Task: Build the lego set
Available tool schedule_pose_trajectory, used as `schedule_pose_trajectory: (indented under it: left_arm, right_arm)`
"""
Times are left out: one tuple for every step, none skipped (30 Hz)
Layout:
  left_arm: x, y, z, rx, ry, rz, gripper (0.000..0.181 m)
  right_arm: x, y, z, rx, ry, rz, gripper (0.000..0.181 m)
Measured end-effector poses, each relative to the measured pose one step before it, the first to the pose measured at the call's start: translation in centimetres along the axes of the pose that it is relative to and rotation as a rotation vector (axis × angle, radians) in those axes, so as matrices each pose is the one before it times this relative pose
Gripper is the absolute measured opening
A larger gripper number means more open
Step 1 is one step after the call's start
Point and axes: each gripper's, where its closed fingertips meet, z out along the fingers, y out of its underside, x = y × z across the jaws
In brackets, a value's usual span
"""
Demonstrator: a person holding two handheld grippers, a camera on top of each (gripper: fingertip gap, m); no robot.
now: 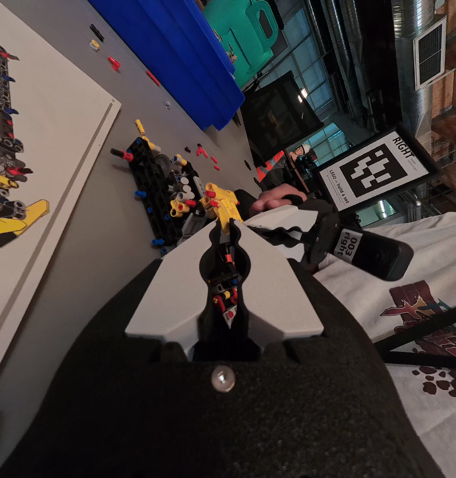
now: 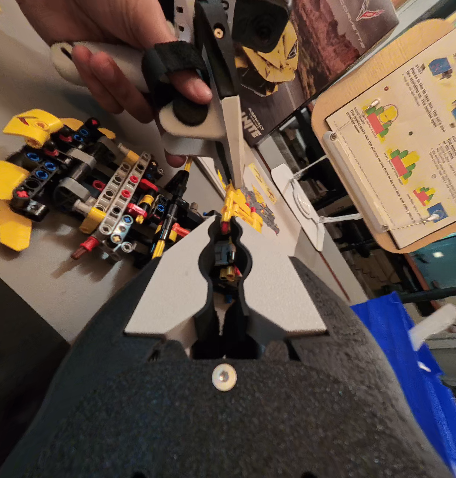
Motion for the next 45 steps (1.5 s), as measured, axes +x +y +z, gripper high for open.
schedule_pose_trajectory:
  left_arm:
    - [-0.104,-0.043,-0.107,0.0024,-0.0126,0.0038,0.007]
    - [-0.14,-0.032,-0.101,0.0018,-0.0176,0.0089,0.009]
    - [-0.077,0.041,-0.047,-0.0009,-0.0147,0.0117,0.012]
    - [0.047,0.084,0.013,-0.0025,-0.0066,0.0095,0.013]
    - [0.128,0.073,0.048,-0.0027,0.0002,0.0039,0.013]
    - [0.171,0.131,0.073,-0.007,0.0037,0.0024,0.013]
    - [0.06,0.183,0.098,-0.0099,-0.0028,0.0047,0.013]
    - [-0.028,0.12,0.096,-0.006,-0.0078,0.0076,0.014]
    - [0.047,-0.008,0.045,0.0008,-0.0023,0.0059,0.013]
    - [0.039,-0.025,0.025,0.0007,-0.0007,0.0017,0.012]
    - [0.043,0.0,0.007,-0.0016,0.0001,0.0036,0.011]
    - [0.052,0.014,0.016,-0.001,0.001,0.0052,0.01]
    - [0.051,0.02,0.042,-0.0001,0.0025,0.0058,0.009]
    - [0.054,0.026,0.058,0.0025,0.0028,0.0035,0.009]
    - [0.02,0.023,0.048,0.0023,0.003,0.0015,0.009]
    - [0.001,0.022,0.044,0.0031,0.0039,-0.0008,0.009]
    - [-0.005,-0.032,0.018,0.0047,0.0046,-0.0059,0.009]
    - [-0.021,0.015,0.009,0.0019,0.005,-0.0053,0.009]
    - [-0.027,0.006,-0.004,0.0024,0.0027,-0.0001,0.009]
    - [-0.034,0.017,0.007,0.0021,-0.0008,0.0031,0.009]
    - [-0.023,0.006,0.015,0.0006,-0.0022,0.0049,0.009]
    - [0.009,0.007,0.03,-0.0008,-0.0035,0.0081,0.009]
    - [0.012,0.0,0.026,-0.0013,-0.0053,0.0123,0.009]
    - [-0.011,-0.016,0.019,-0.0019,-0.0081,0.0151,0.009]
    - [-0.008,-0.019,0.02,-0.0022,-0.0075,0.0135,0.009]
    - [0.0,-0.025,0.006,-0.0019,-0.0042,0.0078,0.009]
    - [-0.005,-0.04,0.002,-0.0011,-0.0015,0.0005,0.009]
    - [-0.001,-0.033,-0.009,0.0006,0.0003,-0.0035,0.009]
    - [-0.006,-0.04,0.0,0.0023,0.0013,-0.0065,0.009]
    - [-0.002,-0.031,-0.013,0.002,0.0023,-0.011,0.009]
    - [-0.009,-0.028,-0.02,0.0002,0.0014,-0.0145,0.009]
    - [-0.054,-0.062,-0.077,0.0014,-0.0022,-0.0121,0.01]
    - [-0.071,-0.141,-0.144,0.0047,-0.0063,-0.0055,0.01]
    - [-0.091,-0.301,-0.228,0.011,-0.0084,-0.0012,0.014]
    - [-0.035,-0.421,-0.254,0.0146,-0.0046,-0.001,0.017]
    - [-0.012,-0.378,-0.188,0.0067,0.0,-0.003,0.019]
    - [-0.019,-0.221,-0.043,-0.0096,0.0031,-0.0073,0.021]
    - [0.022,-0.021,0.112,-0.0262,0.0101,-0.0116,0.023]
    - [0.106,0.111,0.247,-0.0345,0.0153,-0.0149,0.025]
    - [0.022,0.214,0.318,-0.0389,0.0091,-0.0201,0.025]
    - [-0.073,0.308,0.342,-0.0467,0.0037,-0.0255,0.026]
    - [-0.005,0.31,0.264,-0.0482,0.0059,-0.0227,0.026]
    - [0.047,0.11,0.139,-0.0332,0.0023,-0.0187,0.025]
    - [0.075,-0.056,0.056,-0.0209,-0.0034,-0.0084,0.025]
    - [0.067,-0.021,-0.007,-0.0234,-0.0078,0.0004,0.024]
  right_arm:
    - [0.087,-0.156,-0.135,0.0157,-0.0194,0.0436,0.008]
    - [0.219,-0.218,-0.197,0.0204,-0.0166,0.0504,0.009]
    - [0.147,-0.189,-0.184,0.0186,-0.0229,0.0527,0.01]
    - [-0.021,-0.109,-0.124,0.0144,-0.0304,0.0476,0.011]
    - [-0.138,-0.004,-0.056,0.0065,-0.0298,0.0335,0.013]
    - [-0.14,0.134,0.047,-0.006,-0.0158,0.0087,0.015]
    - [-0.124,0.169,0.151,-0.0144,0.0049,-0.023,0.015]
    - [-0.123,0.15,0.175,-0.0161,0.0238,-0.0551,0.014]
    - [-0.118,0.066,0.173,-0.0149,0.036,-0.0736,0.014]
    - [-0.078,0.024,0.154,-0.0155,0.0408,-0.0765,0.014]
    - [0.032,-0.018,0.15,-0.0137,0.041,-0.0687,0.014]
    - [0.094,-0.009,0.134,-0.0119,0.0299,-0.0496,0.013]
    - [0.096,0.04,0.139,-0.0104,0.0163,-0.0248,0.013]
    - [0.093,0.076,0.134,-0.0092,0.0065,-0.0085,0.013]
    - [0.199,0.058,0.115,-0.0061,0.0101,-0.007,0.011]
    - [0.108,0.037,0.101,-0.0027,0.0064,-0.0146,0.01]
    - [-0.025,-0.016,0.111,-0.0016,0.0035,-0.0171,0.009]
    - [-0.008,0.013,0.084,-0.0065,0.0104,-0.0251,0.009]
    - [-0.003,0.028,0.059,-0.0074,0.0131,-0.0316,0.009]
    - [-0.014,0.024,0.047,-0.0071,0.0116,-0.0242,0.009]
    - [-0.015,0.03,0.013,-0.0064,0.0071,-0.0165,0.008]
    - [-0.017,0.013,-0.017,-0.004,0.0028,-0.0089,0.008]
    - [0.011,0.01,-0.018,-0.0009,0.0024,-0.0055,0.008]
    - [0.0,0.043,0.006,-0.0017,0.0012,-0.0006,0.008]
    - [0.002,0.029,0.026,-0.002,0.0005,0.0023,0.008]
    - [0.018,0.003,0.01,0.0004,0.0007,0.0029,0.008]
    - [0.032,0.006,0.001,0.0006,0.0014,0.004,0.008]
    - [0.04,-0.002,0.005,0.0004,0.0019,0.0065,0.008]
    - [0.053,-0.001,0.015,0.0006,0.0024,0.0079,0.008]
    - [0.044,-0.007,-0.013,0.0027,-0.0018,0.0171,0.009]
    - [0.01,-0.015,-0.044,0.009,-0.0129,0.0366,0.009]
    - [0.029,-0.048,-0.112,0.0145,-0.0229,0.0587,0.01]
    - [0.218,-0.018,-0.222,0.0154,-0.025,0.0737,0.013]
    - [0.301,-0.013,-0.27,0.0142,-0.0288,0.0822,0.016]
    - [0.316,-0.126,-0.303,0.0234,-0.0303,0.0838,0.017]
    - [0.206,-0.234,-0.309,0.029,-0.0343,0.0726,0.019]
    - [0.107,-0.161,-0.21,0.0213,-0.0305,0.0561,0.021]
    - [0.112,0.018,-0.052,0.0068,-0.0174,0.0356,0.022]
    - [0.175,0.187,0.051,-0.006,-0.0005,0.0142,0.024]
    - [0.094,0.179,0.071,-0.0068,0.0035,0.0001,0.024]
    - [-0.008,0.113,0.061,-0.0039,0.0004,-0.0002,0.024]
    - [0.033,0.081,0.001,-0.0035,0.0022,0.0006,0.024]
    - [0.051,0.053,-0.026,-0.0015,0.0032,-0.0006,0.024]
    - [0.054,0.057,-0.03,-0.0012,0.0037,-0.0011,0.023]
    - [0.098,0.11,-0.009,-0.0043,0.0054,-0.004,0.022]
